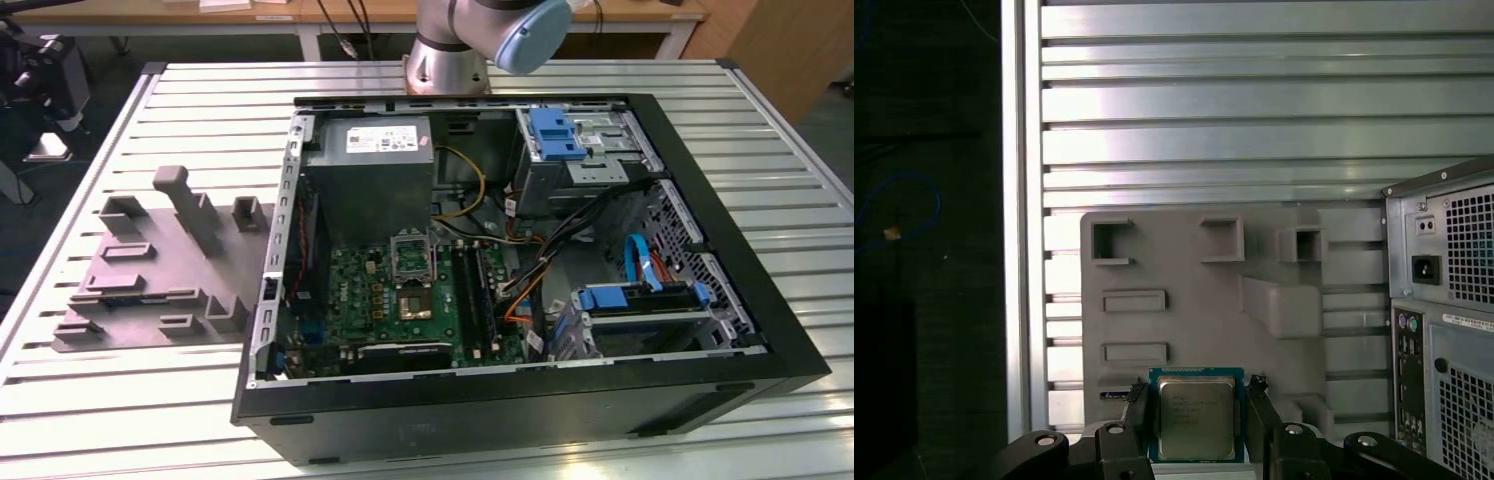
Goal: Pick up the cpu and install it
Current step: 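Pick up the cpu and move it towards the insertion slot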
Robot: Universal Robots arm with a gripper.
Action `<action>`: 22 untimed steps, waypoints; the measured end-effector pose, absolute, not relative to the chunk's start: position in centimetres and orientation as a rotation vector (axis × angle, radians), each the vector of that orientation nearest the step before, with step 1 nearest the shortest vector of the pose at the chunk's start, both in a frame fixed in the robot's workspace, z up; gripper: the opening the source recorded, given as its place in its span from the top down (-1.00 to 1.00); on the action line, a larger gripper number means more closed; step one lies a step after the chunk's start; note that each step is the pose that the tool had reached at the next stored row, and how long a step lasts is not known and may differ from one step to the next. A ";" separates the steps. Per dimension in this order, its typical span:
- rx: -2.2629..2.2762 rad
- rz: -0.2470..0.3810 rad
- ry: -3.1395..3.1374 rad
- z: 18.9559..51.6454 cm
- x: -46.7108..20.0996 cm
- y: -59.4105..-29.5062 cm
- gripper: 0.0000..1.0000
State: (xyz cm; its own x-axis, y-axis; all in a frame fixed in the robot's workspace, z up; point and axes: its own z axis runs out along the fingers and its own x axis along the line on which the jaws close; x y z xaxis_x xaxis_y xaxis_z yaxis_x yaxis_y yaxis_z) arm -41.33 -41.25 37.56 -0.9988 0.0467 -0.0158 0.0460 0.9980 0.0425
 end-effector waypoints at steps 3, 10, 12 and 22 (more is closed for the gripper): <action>0.072 0.066 3.123 37.6 -41.3 -41.2 0.06; 0.072 0.066 3.123 37.6 -41.0 -41.2 0.06; 0.072 0.066 3.123 37.6 -41.0 -41.2 0.06; 0.072 0.066 3.123 37.6 -40.8 -41.2 0.06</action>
State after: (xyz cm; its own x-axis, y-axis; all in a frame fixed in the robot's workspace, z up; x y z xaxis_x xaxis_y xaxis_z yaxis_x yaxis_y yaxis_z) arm -40.75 -41.25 37.56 -0.9988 0.0467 -0.0157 0.0460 0.9980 0.0424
